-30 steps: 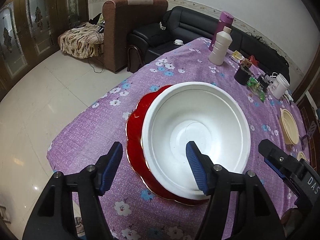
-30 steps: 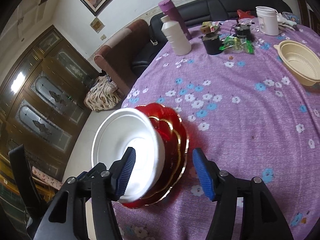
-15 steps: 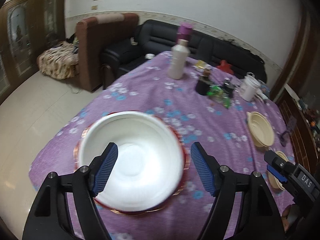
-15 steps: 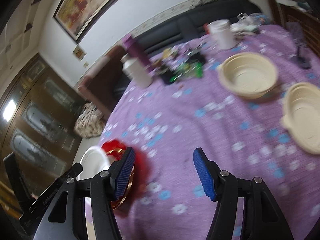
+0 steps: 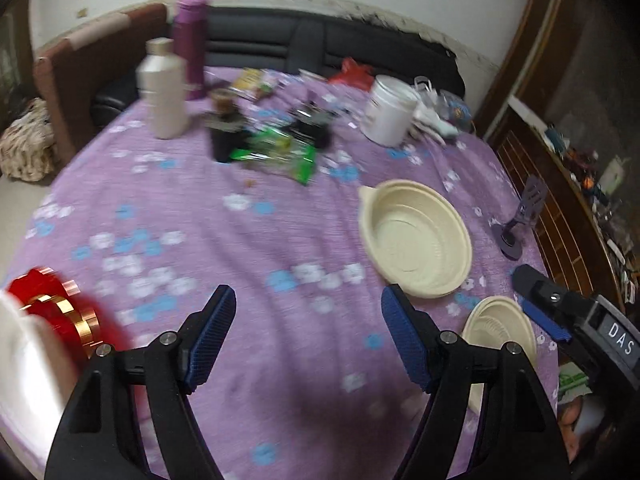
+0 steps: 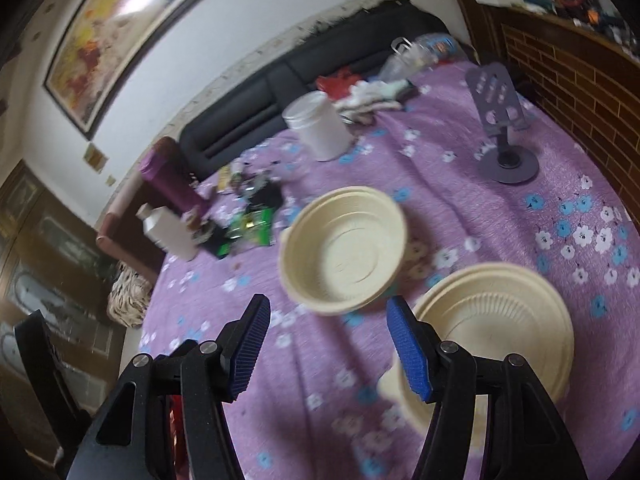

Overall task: Organize plates and bowls
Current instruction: 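Grasp the rim of the beige plastic bowl with the left gripper, then lift the beige plastic bowl off the cloth with the left gripper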

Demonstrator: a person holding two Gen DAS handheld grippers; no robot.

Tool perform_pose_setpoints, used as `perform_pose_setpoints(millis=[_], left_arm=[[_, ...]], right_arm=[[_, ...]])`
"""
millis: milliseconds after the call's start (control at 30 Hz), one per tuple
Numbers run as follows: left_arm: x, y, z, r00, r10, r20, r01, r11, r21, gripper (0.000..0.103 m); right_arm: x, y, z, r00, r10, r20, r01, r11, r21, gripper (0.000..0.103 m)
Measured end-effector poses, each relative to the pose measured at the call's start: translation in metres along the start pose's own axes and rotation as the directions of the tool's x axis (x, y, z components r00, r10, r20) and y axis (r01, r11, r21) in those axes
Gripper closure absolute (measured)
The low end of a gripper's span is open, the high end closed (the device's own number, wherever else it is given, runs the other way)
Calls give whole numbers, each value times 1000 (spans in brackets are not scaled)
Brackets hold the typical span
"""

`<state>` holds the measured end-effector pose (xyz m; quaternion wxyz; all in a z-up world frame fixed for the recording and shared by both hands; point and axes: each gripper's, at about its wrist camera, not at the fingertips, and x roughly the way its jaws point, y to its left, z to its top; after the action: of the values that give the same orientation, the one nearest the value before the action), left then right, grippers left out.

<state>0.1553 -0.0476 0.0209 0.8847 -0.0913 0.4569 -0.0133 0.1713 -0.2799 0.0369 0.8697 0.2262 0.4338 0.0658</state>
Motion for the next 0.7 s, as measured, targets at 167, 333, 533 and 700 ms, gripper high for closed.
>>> perform_pose_setpoints(millis=[167, 333, 533, 700], left_arm=[[48, -29, 14, 998, 16, -63, -15, 1000, 14, 28], [84, -40, 27, 996, 45, -83, -46, 999, -6, 28], [110, -44, 29, 992, 68, -102, -71, 997, -22, 38], [119, -51, 25, 989, 76, -129, -70, 996, 53, 90]], right_arm=[[37, -21, 25, 997, -55, -54, 56, 998, 21, 42], [73, -30, 36, 990, -88, -107, 91, 995, 29, 50], [104, -41, 40, 981, -129, -148, 137, 990, 44, 60], [116, -44, 37, 977, -115, -180, 127, 990, 59, 93]])
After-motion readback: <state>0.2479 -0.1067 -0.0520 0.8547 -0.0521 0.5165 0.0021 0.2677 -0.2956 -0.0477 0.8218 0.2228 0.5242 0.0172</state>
